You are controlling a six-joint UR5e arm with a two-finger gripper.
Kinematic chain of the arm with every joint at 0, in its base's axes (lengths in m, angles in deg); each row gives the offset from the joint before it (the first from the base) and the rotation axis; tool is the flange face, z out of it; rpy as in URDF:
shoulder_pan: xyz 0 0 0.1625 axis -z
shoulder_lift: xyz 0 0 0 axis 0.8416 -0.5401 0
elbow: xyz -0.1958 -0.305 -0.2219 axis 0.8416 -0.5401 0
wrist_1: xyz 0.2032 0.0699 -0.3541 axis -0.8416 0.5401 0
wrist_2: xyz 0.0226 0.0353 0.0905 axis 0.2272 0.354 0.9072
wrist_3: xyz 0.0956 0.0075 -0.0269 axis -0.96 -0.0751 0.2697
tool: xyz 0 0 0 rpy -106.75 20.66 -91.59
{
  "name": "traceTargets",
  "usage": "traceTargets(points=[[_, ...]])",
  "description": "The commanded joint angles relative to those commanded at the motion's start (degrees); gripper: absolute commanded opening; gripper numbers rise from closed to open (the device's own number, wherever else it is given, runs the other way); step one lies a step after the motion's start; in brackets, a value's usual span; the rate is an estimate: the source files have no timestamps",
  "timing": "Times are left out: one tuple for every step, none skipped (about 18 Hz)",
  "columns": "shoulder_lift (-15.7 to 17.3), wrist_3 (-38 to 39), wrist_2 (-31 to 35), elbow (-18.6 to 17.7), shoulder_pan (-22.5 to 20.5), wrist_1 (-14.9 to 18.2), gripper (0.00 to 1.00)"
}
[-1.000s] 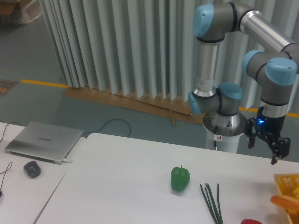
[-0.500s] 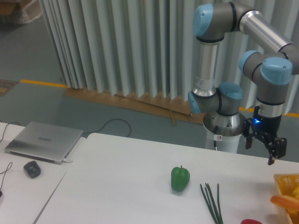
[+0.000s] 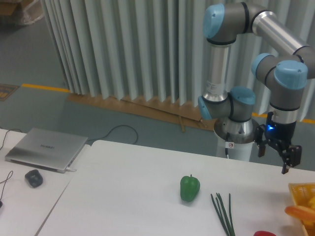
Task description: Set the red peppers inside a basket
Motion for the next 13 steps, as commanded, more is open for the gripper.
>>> traceTargets(points=[[0.00, 0.00, 0.00, 0.00, 0.00, 0.00, 1.00], [0.00, 0.00, 0.00, 0.00, 0.00, 0.00, 1.00], [0.09, 0.00, 0.00, 0.00, 0.00, 0.00, 1.00], [0.09, 0.00, 0.00, 0.00, 0.00, 0.00, 1.00], [0.09, 0.00, 0.00, 0.00, 0.00, 0.00, 1.00], [0.00, 0.00, 0.00, 0.00, 0.00, 0.00, 1.00], [0.09, 0.09, 0.00, 0.00, 0.00, 0.00, 1.00], [0.00, 0.00, 0.00, 0.00, 0.00, 0.00, 1.00], [0.00, 0.00, 0.00, 0.00, 0.00, 0.00, 1.00], [0.00, -0.17, 0.00, 0.00, 0.00, 0.00, 1.00], [0.09, -0.26, 0.00, 0.00, 0.00, 0.00, 1.00], [0.09, -0.44, 0.00, 0.00, 0.17, -0.09, 1.00], [0.09, -0.35, 0.17, 0.00, 1.05, -0.17, 1.00]])
